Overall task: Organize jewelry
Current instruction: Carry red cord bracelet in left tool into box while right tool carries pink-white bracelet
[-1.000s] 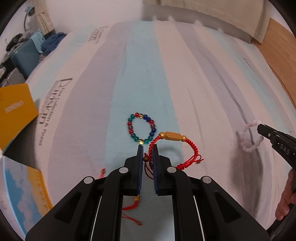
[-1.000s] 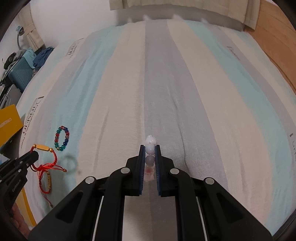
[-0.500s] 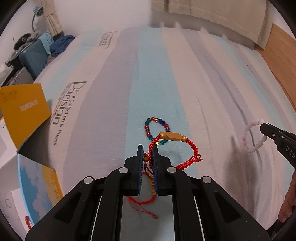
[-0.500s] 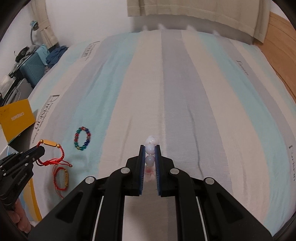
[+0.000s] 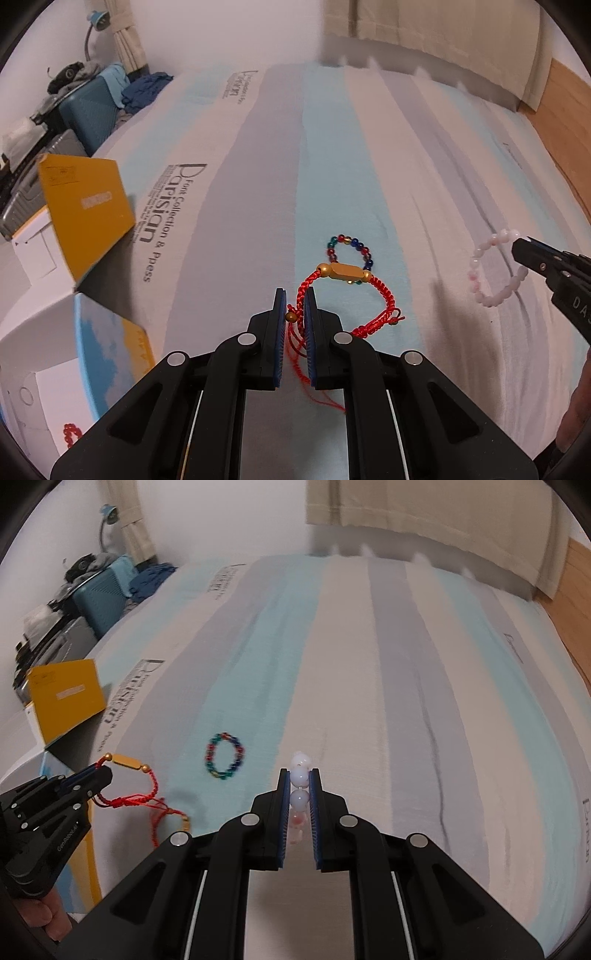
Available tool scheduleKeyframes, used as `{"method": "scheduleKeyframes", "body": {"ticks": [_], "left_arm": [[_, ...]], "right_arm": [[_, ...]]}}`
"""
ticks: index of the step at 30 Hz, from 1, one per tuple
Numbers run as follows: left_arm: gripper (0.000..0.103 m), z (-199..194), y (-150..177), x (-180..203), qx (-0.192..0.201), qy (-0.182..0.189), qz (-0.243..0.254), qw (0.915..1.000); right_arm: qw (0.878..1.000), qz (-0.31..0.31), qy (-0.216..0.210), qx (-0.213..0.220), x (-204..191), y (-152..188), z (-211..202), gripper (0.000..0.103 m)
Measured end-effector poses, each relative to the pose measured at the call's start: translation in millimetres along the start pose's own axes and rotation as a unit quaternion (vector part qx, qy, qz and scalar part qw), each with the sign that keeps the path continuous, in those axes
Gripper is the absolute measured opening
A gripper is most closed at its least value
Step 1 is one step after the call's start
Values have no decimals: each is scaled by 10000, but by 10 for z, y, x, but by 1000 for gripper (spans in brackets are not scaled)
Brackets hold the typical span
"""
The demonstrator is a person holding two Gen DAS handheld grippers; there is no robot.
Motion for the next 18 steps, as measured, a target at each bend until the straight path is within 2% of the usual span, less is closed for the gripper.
{"method": "scheduleKeyframes", "body": {"ticks": [9,18], "left_arm": [[9,-175,87,-304,49,-103,-141,9998],[9,-629,118,-675,369,-134,-407,9984]], "right_arm": [[9989,-380,-181,185,-488,-4,-189,10],[9966,-525,-507,394,-921,-96,-437,10]]}}
Point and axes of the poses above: each gripper's, at about its wrist camera, not at the fingertips, and z roughly the way its jaws point, x to its right, y to its underside, the point moved 4 cm from there along z, roughly the way its jaws point, and after that the axes turned 5 degrees about y, right-handed, at the moved point
